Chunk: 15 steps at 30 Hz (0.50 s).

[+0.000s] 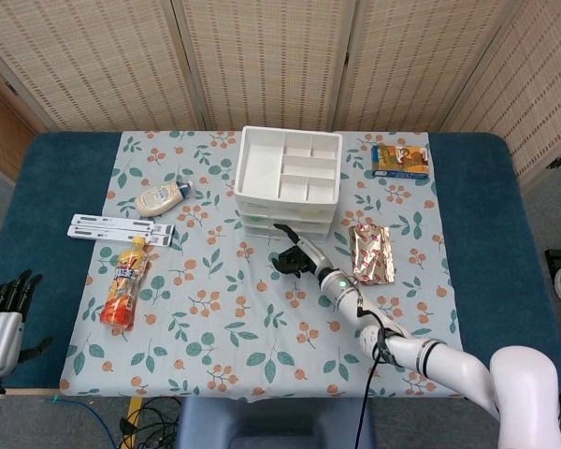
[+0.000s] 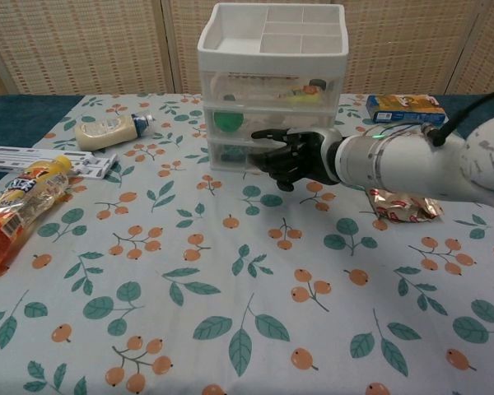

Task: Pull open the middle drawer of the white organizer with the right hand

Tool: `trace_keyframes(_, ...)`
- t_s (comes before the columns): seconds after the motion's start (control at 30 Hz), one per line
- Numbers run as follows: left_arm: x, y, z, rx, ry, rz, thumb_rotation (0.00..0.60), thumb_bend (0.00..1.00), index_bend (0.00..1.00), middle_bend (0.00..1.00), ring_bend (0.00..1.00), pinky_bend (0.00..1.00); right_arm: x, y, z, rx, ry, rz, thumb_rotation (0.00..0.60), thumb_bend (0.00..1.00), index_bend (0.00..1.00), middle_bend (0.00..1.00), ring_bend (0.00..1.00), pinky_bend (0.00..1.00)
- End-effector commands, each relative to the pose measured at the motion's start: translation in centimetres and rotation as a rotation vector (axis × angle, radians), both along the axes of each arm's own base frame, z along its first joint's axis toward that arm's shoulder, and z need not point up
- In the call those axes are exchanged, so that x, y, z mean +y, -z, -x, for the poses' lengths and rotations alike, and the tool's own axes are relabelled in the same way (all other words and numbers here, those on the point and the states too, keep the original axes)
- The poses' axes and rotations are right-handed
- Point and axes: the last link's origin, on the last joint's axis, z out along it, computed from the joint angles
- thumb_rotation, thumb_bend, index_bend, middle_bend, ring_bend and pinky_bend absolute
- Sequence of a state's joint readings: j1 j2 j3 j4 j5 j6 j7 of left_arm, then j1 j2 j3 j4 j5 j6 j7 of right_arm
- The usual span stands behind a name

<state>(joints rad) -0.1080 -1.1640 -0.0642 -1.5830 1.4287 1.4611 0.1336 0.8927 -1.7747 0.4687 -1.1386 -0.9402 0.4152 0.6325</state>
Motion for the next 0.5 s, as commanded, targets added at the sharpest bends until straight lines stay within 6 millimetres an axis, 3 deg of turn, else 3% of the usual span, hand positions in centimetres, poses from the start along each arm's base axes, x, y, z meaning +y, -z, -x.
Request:
trace_keyframes(0.03, 0.0, 0.0, 0.0, -0.003, -0.001, 0.004, 0.6, 0.14, 0.08, 0.07, 0.11, 0.11, -0.2, 0.2, -0.2, 0.004, -0.006, -0.002, 0.6, 0.48, 0.0, 0.86, 0.89, 0.8)
trace_keyframes(0.5, 0.0, -0.1, 0.0, -0.005, -0.005, 0.004, 0.6, 0.14, 0.08, 0.07, 0.11, 0.11, -1.3, 0.6, -0.4, 0.036, -0.011, -0.005, 0.6, 0.49, 0.0, 0.86, 0.89, 0.8)
